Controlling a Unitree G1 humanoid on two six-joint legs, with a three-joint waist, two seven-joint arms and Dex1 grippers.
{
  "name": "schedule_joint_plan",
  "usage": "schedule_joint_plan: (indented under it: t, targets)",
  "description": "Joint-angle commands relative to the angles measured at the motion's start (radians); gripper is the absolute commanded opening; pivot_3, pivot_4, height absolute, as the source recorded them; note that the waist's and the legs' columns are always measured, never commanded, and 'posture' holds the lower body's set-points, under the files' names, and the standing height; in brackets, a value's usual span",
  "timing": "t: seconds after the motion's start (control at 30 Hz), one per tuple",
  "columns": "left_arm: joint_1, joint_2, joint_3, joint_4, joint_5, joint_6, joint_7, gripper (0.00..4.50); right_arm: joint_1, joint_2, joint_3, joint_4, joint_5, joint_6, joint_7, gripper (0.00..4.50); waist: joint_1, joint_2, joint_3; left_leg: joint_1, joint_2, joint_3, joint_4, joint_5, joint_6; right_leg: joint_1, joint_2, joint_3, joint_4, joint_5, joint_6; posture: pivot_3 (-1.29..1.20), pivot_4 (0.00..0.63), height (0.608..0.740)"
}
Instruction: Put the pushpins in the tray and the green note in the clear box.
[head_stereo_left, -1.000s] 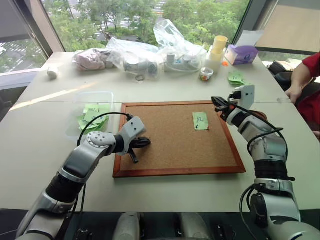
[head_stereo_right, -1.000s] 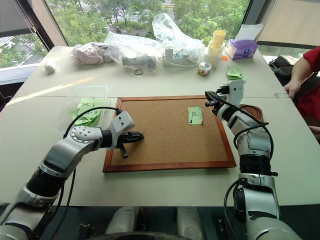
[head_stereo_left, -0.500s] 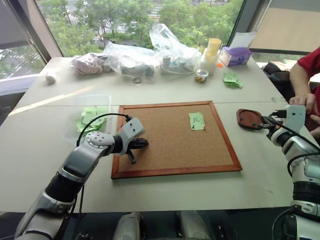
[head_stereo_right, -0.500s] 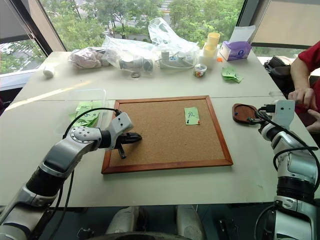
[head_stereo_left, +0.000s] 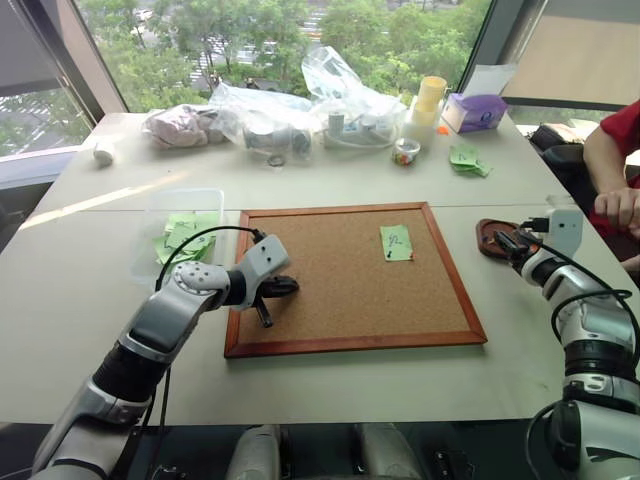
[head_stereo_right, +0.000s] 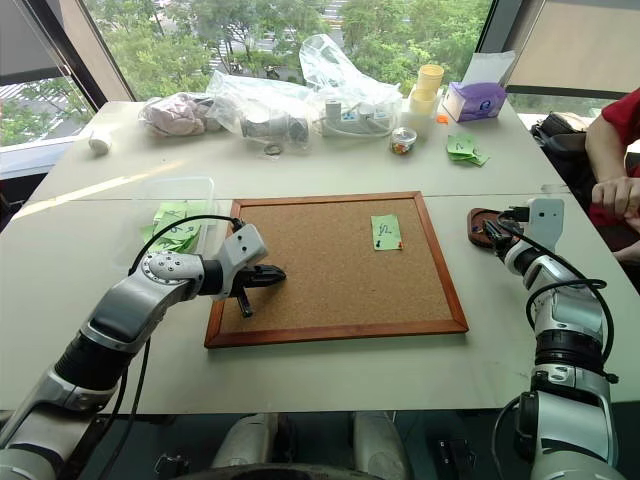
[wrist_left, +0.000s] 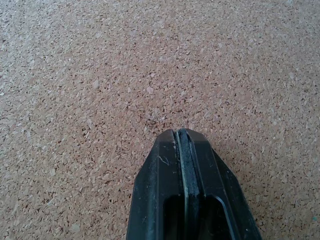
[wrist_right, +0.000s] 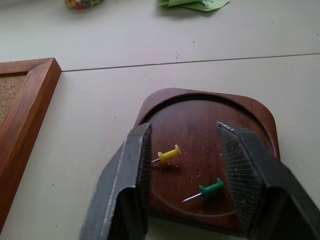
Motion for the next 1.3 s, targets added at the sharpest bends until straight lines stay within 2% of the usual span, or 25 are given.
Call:
schedule_joint_plan:
  t: [0.03, 0.07, 0.23, 0.37, 0.53, 0.93, 1.07, 1.1, 1.27, 1.3]
  targets:
    - [0.028, -0.003, -0.041, 0.005, 0.01, 0.03, 0.0, 0.0, -0.036, -0.033, -0.009, 0.009, -0.007, -0.033, 0.006, 4.22, -0.001, 0.0, 0.0, 0.0, 0.0, 0.0, 0.0, 0.0, 0.0, 0.0, 0.0, 0.0, 0.0, 0.0, 0.0, 0.0, 0.15, 0.738]
    - [0.029, -0.003, -0.041, 0.004, 0.01, 0.031, 0.001, 0.0, -0.038, -0.034, -0.012, 0.01, -0.006, -0.039, 0.003, 4.42, -0.001, 0.0, 0.0, 0.0, 0.0, 0.0, 0.0, 0.0, 0.0, 0.0, 0.0, 0.0, 0.0, 0.0, 0.0, 0.0, 0.15, 0.738]
    - [0.031, -0.005, -0.039, 0.0, 0.008, 0.036, 0.006, 0.0, -0.035, -0.034, -0.043, -0.061, 0.02, -0.077, -0.01, 4.42, -0.001, 0.0, 0.0, 0.0, 0.0, 0.0, 0.0, 0.0, 0.0, 0.0, 0.0, 0.0, 0.0, 0.0, 0.0, 0.0, 0.15, 0.738]
    - [0.037, -0.002, -0.035, -0.006, 0.007, 0.039, 0.007, 0.0, 0.079, -0.017, 0.023, -0.371, 0.095, 0.035, 0.117, 4.42, -0.003, 0.001, 0.0, 0.0, 0.0, -0.001, -0.001, 0.0, 0.0, 0.0, 0.0, 0.0, 0.0, 0.0, 0.0, 0.0, 0.15, 0.738]
    - [0.04, -0.006, -0.041, -0.009, 0.007, 0.041, 0.009, 0.0, 0.231, 0.039, 0.155, -0.654, 0.143, 0.181, 0.159, 4.42, 0.001, -0.001, -0.001, 0.0, 0.001, -0.002, -0.001, -0.002, 0.003, 0.001, -0.001, 0.0, -0.001, 0.0, 0.0, 0.0, 0.15, 0.738]
    - [0.029, -0.006, -0.045, -0.001, 0.011, 0.034, 0.006, 0.0, 0.242, 0.123, 0.25, -0.637, 0.094, 0.175, 0.136, 4.42, 0.002, -0.001, 0.0, -0.001, 0.0, -0.002, -0.001, -0.003, 0.005, 0.001, -0.002, -0.002, -0.004, 0.0, 0.0, 0.0, 0.15, 0.738]
    - [0.033, -0.008, -0.046, -0.004, 0.011, 0.037, 0.009, 0.0, 0.227, 0.135, 0.264, -0.611, 0.079, 0.161, 0.139, 3.27, 0.002, -0.001, 0.0, -0.002, 0.0, -0.002, -0.001, -0.003, 0.005, 0.001, -0.002, -0.002, -0.005, -0.001, -0.003, 0.0, 0.15, 0.738]
    - [0.034, -0.009, -0.046, -0.004, 0.011, 0.037, 0.009, 0.0, 0.223, 0.138, 0.266, -0.604, 0.076, 0.156, 0.139, 2.66, 0.003, -0.001, 0.0, -0.002, 0.0, -0.002, -0.001, -0.003, 0.005, 0.001, -0.002, -0.002, -0.005, -0.001, -0.003, 0.0, 0.15, 0.738]
    - [0.04, -0.007, -0.046, -0.008, 0.012, 0.038, 0.012, 0.0, 0.203, 0.15, 0.271, -0.576, 0.058, 0.138, 0.137, 0.22, 0.001, -0.001, 0.0, -0.001, 0.0, -0.002, -0.001, -0.003, 0.005, 0.001, -0.002, -0.002, -0.005, -0.001, -0.003, 0.0, 0.15, 0.738]
    - [0.041, -0.006, -0.046, -0.009, 0.012, 0.038, 0.012, 0.0, 0.203, 0.152, 0.269, -0.575, 0.057, 0.137, 0.137, 0.04, 0.0, -0.001, 0.0, -0.001, 0.0, -0.002, -0.002, -0.003, 0.005, 0.001, -0.001, -0.002, -0.005, -0.001, -0.003, 0.0, 0.15, 0.738]
